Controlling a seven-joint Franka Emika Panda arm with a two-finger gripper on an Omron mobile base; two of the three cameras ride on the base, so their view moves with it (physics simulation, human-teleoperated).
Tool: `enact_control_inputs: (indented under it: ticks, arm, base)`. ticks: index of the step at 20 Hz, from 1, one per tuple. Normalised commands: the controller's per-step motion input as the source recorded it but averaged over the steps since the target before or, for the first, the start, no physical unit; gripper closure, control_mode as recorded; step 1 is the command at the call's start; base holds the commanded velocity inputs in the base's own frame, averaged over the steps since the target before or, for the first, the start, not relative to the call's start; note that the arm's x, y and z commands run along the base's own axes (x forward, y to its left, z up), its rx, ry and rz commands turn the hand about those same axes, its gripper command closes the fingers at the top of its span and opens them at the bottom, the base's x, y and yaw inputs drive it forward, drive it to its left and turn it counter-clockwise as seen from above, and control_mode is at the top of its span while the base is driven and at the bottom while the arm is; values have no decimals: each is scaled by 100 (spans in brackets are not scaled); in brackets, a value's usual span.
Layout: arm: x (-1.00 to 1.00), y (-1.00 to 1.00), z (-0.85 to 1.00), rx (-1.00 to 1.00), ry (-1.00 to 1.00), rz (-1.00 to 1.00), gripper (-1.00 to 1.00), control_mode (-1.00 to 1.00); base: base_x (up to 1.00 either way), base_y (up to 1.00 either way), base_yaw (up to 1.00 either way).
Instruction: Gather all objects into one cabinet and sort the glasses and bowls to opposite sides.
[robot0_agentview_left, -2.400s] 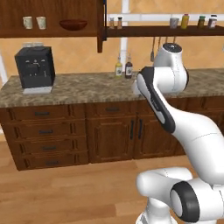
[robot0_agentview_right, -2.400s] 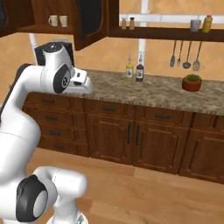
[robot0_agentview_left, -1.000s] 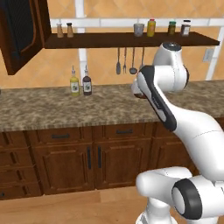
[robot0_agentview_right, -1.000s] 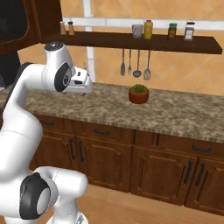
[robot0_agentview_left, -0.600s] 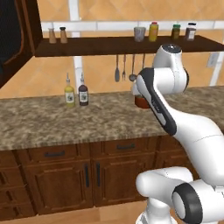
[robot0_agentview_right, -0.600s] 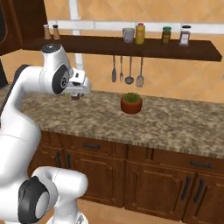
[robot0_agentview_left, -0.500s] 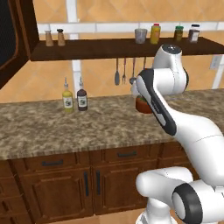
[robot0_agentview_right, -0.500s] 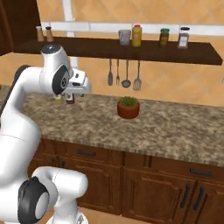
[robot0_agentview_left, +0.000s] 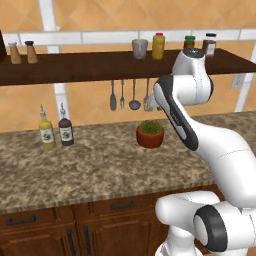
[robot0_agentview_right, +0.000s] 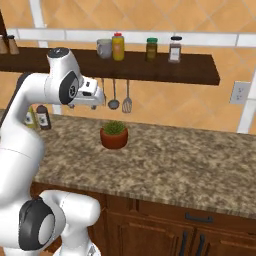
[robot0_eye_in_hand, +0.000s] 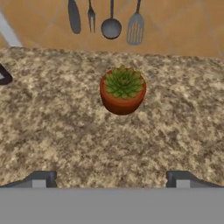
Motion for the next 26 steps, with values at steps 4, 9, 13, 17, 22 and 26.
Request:
enact_control_inputs:
  ticks: [4,9,13,17,22,26]
  arm:
    - [0,0,0,0,0,0,-100,100]
    - [0,0,0,0,0,0,-100,100]
    - [0,0,0,0,0,0,-100,100]
    - [0,0,0,0,0,0,-100,100]
    - [0,0,0,0,0,0,-100,100]
    - [0,0,0,0,0,0,-100,100]
  base:
    - [4,-42,0]
    - [0,7,-1]
    - [3,82,-10]
    - [0,83,-9]
    - [3,8,0]
    - [24,7,0]
